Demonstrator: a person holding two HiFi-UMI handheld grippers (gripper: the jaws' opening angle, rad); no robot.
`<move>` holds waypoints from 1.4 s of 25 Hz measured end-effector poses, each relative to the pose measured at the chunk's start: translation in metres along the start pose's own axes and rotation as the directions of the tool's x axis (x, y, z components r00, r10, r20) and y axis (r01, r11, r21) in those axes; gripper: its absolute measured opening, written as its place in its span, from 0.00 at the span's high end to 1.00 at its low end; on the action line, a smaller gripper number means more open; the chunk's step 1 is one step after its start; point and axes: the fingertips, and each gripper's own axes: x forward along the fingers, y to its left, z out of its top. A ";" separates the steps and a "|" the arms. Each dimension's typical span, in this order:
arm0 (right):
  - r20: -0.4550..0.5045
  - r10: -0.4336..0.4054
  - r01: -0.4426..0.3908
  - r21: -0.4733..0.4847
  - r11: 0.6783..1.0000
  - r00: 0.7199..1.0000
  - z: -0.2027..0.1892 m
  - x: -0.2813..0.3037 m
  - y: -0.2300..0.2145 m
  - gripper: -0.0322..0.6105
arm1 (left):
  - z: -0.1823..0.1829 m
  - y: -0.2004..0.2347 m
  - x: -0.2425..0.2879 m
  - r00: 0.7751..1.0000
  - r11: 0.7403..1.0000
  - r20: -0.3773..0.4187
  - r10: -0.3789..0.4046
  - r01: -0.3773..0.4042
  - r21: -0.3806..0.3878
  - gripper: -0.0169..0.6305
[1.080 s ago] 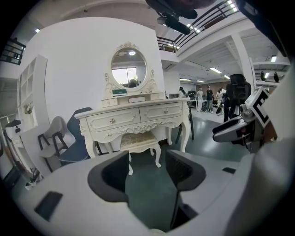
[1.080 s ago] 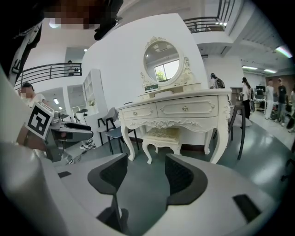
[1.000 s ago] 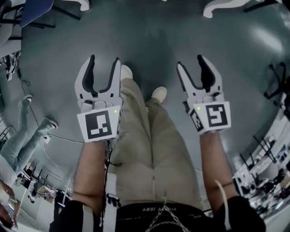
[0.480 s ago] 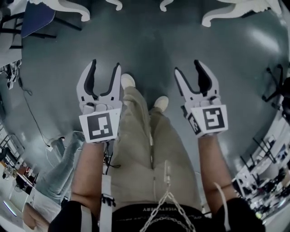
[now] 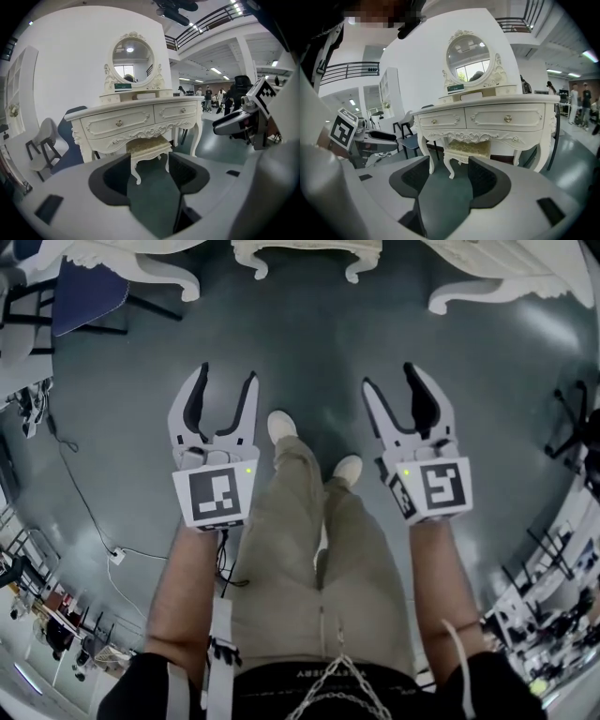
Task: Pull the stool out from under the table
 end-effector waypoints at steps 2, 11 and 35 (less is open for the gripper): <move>0.010 -0.011 0.011 0.006 1.000 1.000 0.012 0.013 0.001 0.58 | 0.002 0.012 0.009 1.000 0.999 -0.018 -0.022 0.023 0.034 0.61; 0.034 -0.057 0.056 0.021 0.998 0.998 0.054 0.058 0.009 0.58 | 0.034 0.059 0.040 0.998 0.997 0.016 -0.063 0.062 0.040 0.61; -0.091 -0.027 0.026 -0.018 1.000 0.996 0.005 0.167 -0.055 0.58 | -0.028 0.080 0.161 0.990 0.998 -0.125 -0.060 0.061 0.003 0.61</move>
